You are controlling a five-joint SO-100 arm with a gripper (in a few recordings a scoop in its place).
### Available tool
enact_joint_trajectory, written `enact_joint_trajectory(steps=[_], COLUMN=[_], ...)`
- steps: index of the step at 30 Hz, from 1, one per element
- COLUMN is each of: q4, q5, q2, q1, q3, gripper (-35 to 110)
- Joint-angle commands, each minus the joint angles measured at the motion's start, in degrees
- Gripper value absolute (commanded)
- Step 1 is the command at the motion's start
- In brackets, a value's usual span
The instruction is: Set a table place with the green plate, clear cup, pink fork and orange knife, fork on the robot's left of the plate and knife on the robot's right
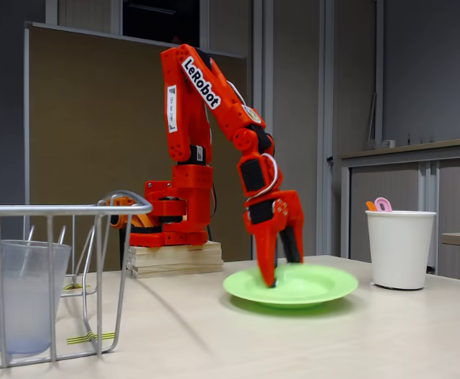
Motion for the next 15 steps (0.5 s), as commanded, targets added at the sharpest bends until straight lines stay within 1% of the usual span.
enact_joint_trajectory(steps=[1,6,12,15], q4=[1.05,-0.26,-0.53,-1.05], q5=[-0.44,-1.67,-8.09,-10.99], q2=[3.52,1.58,0.44,-0.79], q1=[-0.79,2.72,6.68,8.96], q3=[1.23,2.29,0.79,-0.09], gripper=[38,36,36,41])
